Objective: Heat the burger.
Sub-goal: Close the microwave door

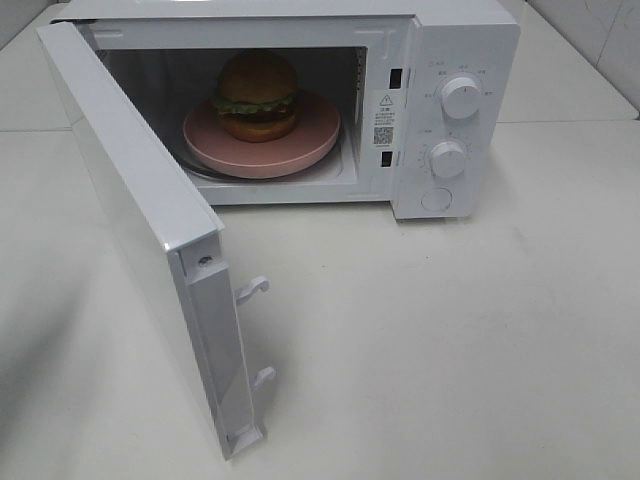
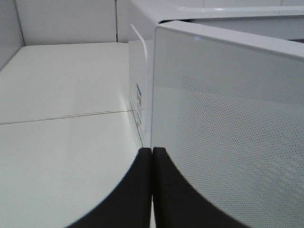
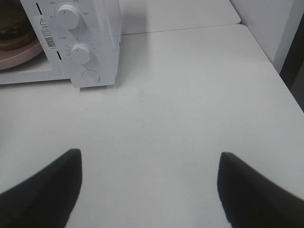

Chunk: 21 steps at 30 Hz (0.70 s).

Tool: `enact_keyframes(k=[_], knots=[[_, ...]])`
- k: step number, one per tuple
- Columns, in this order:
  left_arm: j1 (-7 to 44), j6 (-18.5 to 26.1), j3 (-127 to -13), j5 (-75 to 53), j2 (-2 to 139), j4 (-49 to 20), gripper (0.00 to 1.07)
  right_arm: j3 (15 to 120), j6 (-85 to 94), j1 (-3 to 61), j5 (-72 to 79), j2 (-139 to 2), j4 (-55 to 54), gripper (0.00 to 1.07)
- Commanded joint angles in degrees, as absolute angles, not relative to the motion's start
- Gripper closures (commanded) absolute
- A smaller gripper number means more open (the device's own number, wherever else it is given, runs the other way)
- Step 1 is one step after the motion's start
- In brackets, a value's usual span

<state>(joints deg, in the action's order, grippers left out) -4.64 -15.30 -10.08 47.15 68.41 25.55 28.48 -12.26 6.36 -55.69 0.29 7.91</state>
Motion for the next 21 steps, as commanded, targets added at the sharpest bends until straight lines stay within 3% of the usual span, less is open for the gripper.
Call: enact_keyframes(k=[1, 7, 14, 21], knots=[[-4.8, -18.2, -12.7, 49.5, 72.8, 29.0, 1.07, 28.3, -11.9, 6.0, -55.2, 0.5, 7.7, 0.31], [-4.8, -21.1, -18.4, 49.5, 78.0, 35.2, 1.07, 28.3, -11.9, 6.0, -55.2, 0.5, 7.7, 0.31], [-4.5, -23.0, -21.4, 49.3, 81.6, 35.7, 1.07, 28.3, -11.9, 6.0, -55.2, 0.5, 7.7, 0.31], [3.6, -20.7, -25.7, 46.8, 85.6, 33.3, 1.07, 28.4, -11.9, 6.0, -55.2, 0.5, 7.7, 0.31]])
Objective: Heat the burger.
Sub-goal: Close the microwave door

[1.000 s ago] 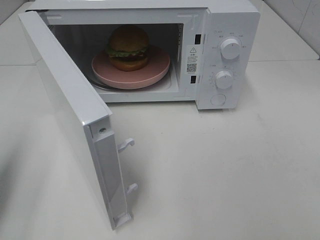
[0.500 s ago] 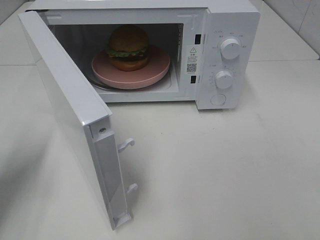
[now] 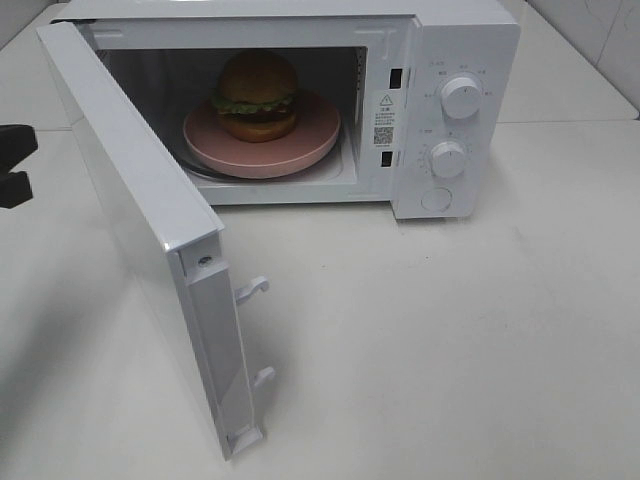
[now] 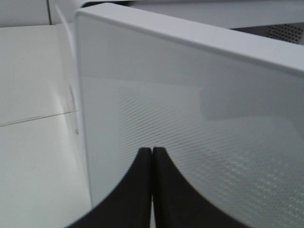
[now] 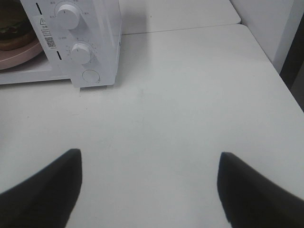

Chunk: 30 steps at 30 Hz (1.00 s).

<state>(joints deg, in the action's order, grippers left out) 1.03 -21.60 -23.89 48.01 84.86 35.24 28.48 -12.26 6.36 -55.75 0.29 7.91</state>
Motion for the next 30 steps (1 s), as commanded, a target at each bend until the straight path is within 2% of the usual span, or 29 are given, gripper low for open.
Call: enact_keyframes(k=[1, 5, 9, 13, 15, 19, 26, 30], knots=[[4.4, -20.7, -26.1, 46.7, 85.9, 32.4, 1.07, 28.4, -11.9, 6.0, -55.2, 0.5, 7.7, 0.31], [7.1, -20.6, -28.0, 45.9, 87.4, 30.2, 1.07, 28.4, -11.9, 6.0, -55.2, 0.5, 7.7, 0.31], [11.3, -17.7, -30.7, 43.9, 90.4, 26.5, 1.07, 28.4, -11.9, 6.0, -55.2, 0.5, 7.7, 0.31], [13.7, -17.8, -32.4, 43.9, 92.4, 25.3, 1.07, 28.4, -11.9, 6.0, -55.2, 0.5, 7.7, 0.31], [16.6, -17.7, -34.5, 43.7, 94.7, 24.2, 1.07, 28.4, -11.9, 6.0, -55.2, 0.5, 7.7, 0.31], [18.7, -17.5, -36.6, 43.5, 96.7, 22.3, 1.07, 28.4, -11.9, 6.0, -55.2, 0.5, 7.7, 0.31], [24.1, -13.7, -42.1, 41.2, 101.1, 16.7, 1.07, 28.4, -11.9, 6.0, -55.2, 0.5, 7.7, 0.31], [25.6, -13.6, -44.5, 41.1, 103.0, 15.3, 1.07, 28.4, -11.9, 6.0, -55.2, 0.5, 7.7, 0.31]])
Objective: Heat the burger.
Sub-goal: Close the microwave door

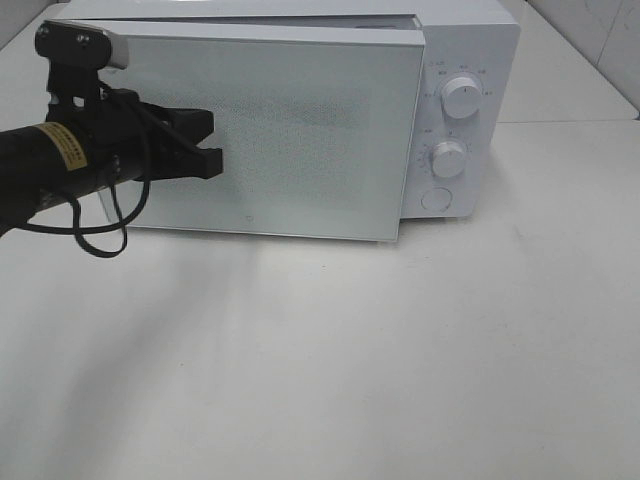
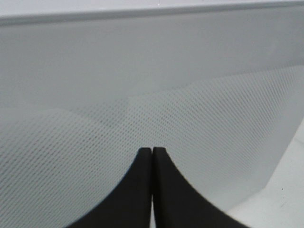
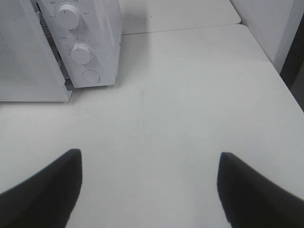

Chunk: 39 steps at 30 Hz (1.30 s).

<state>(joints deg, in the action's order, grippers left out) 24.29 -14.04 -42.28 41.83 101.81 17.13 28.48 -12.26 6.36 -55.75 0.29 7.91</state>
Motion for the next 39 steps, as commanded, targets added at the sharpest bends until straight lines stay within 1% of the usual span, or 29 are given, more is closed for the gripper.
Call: enact_keyframes(k=[1, 3, 5, 8, 10, 16, 18, 21, 23, 29, 34, 39], knots=[[26.6, -13.6, -46.0, 41.0, 104.4, 14.6, 1.07, 28.4, -11.9, 6.0, -55.2, 0.5, 7.7, 0.31], [27.0, -13.5, -46.9, 40.7, 105.0, 14.4, 1.07, 28.4, -11.9, 6.0, -55.2, 0.5, 7.7, 0.31], [28.5, -13.3, -50.0, 39.8, 107.1, 13.9, 1.07, 28.4, -11.9, 6.0, -55.2, 0.5, 7.7, 0.31], [28.7, -13.2, -50.8, 39.8, 107.7, 13.5, 1.07, 28.4, -11.9, 6.0, -55.2, 0.5, 7.7, 0.31], [29.6, -13.2, -53.1, 39.3, 109.3, 12.2, 1.07, 28.4, -11.9, 6.0, -55.2, 0.5, 7.7, 0.31], [30.8, -13.2, -57.4, 36.9, 111.3, 12.2, 1.07, 28.4, -11.9, 6.0, -55.2, 0.5, 7.7, 0.31], [31.5, -13.2, -60.9, 36.7, 113.4, 12.1, 1.07, 28.4, -11.9, 6.0, -55.2, 0.5, 7.7, 0.31], [31.7, -13.2, -61.8, 36.4, 113.8, 12.0, 1.07, 28.4, -11.9, 6.0, -55.2, 0.5, 7.7, 0.31], [32.4, -13.3, -65.5, 33.6, 115.4, 12.2, 1.07, 28.4, -11.9, 6.0, -55.2, 0.5, 7.7, 0.31], [32.6, -13.4, -69.2, 33.3, 117.4, 12.2, 1.07, 28.4, -11.9, 6.0, -55.2, 0.5, 7.7, 0.31], [32.6, -15.0, -74.3, 30.8, 119.3, 12.5, 1.07, 28.4, -11.9, 6.0, -55.2, 0.5, 7.7, 0.31], [33.6, -15.2, -74.2, 30.6, 119.1, 12.7, 1.07, 28.4, -11.9, 6.0, -55.2, 0.5, 7.7, 0.31]])
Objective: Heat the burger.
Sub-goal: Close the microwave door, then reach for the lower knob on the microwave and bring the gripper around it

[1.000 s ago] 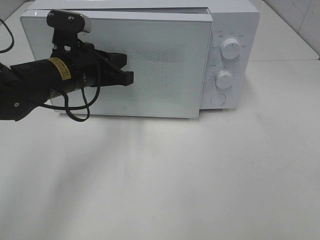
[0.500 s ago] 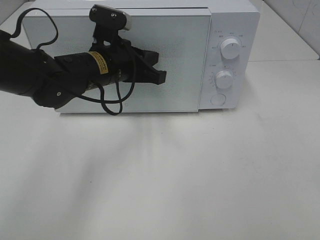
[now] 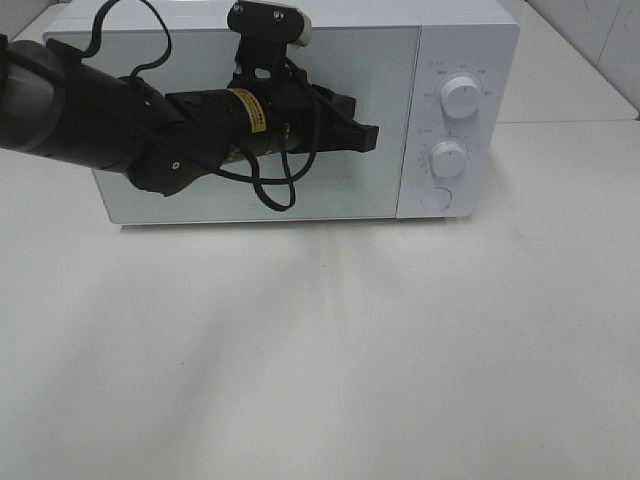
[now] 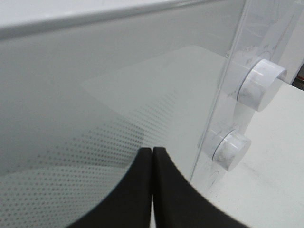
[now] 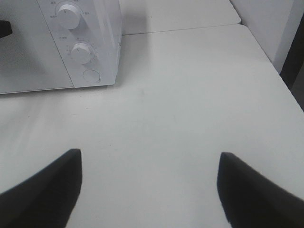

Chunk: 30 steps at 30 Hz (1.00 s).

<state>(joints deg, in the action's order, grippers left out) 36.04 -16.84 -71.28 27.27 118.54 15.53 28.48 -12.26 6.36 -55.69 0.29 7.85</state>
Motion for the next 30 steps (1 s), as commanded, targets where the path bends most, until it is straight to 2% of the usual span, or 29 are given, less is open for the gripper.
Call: enact_keyframes(k=[1, 9, 15, 16, 17, 18, 19, 20, 21, 22, 23, 24, 25, 27, 30], knots=[[33.6, -15.2, -74.2, 30.6, 119.1, 12.7, 1.07, 28.4, -11.9, 6.0, -55.2, 0.5, 7.7, 0.31], [37.4, -16.9, -74.1, 24.8, 116.5, 13.0, 1.07, 28.4, -11.9, 6.0, -55.2, 0.5, 7.7, 0.31], [40.4, -16.9, -74.0, 8.0, 111.2, 12.1, 1.07, 28.4, -11.9, 6.0, -55.2, 0.5, 7.7, 0.31], [41.5, -16.7, -74.0, 0.9, 109.4, 12.3, 0.99, 28.4, -11.9, 6.0, -55.2, 0.5, 7.7, 0.31], [41.5, -16.7, -74.0, 0.9, 109.4, 12.3, 0.99, 28.4, -11.9, 6.0, -55.2, 0.5, 7.7, 0.31], [42.1, -16.7, -74.0, -2.3, 108.4, 12.3, 0.91, 28.4, -11.9, 6.0, -55.2, 0.5, 7.7, 0.31], [43.1, -16.7, -74.0, -7.2, 106.7, 12.3, 0.72, 28.4, -11.9, 6.0, -55.2, 0.5, 7.7, 0.31], [43.1, -16.7, -74.0, -7.2, 106.7, 12.3, 0.72, 28.4, -11.9, 6.0, -55.2, 0.5, 7.7, 0.31], [43.5, -16.7, -74.0, -9.5, 106.1, 12.3, 0.59, 28.4, -11.9, 6.0, -55.2, 0.5, 7.7, 0.31], [44.2, -16.7, -74.0, -12.7, 105.1, 12.3, 0.36, 28.4, -11.9, 6.0, -55.2, 0.5, 7.7, 0.31], [44.2, -16.7, -74.0, -12.7, 105.1, 12.3, 0.36, 28.4, -11.9, 6.0, -55.2, 0.5, 7.7, 0.31], [45.0, -16.7, -74.0, -16.3, 104.5, 12.2, 0.17, 28.4, -11.9, 6.0, -55.2, 0.5, 7.7, 0.31], [45.0, -16.7, -74.0, -16.3, 104.5, 12.2, 0.17, 28.4, -11.9, 6.0, -55.2, 0.5, 7.7, 0.31], [46.6, -16.7, -74.0, -22.6, 103.4, 12.2, 0.06, 28.4, -11.9, 6.0, -55.2, 0.5, 7.7, 0.31], [48.4, -16.7, -74.1, -29.7, 102.4, 11.7, 0.06, 28.4, -11.9, 6.0, -55.2, 0.5, 7.7, 0.31]])
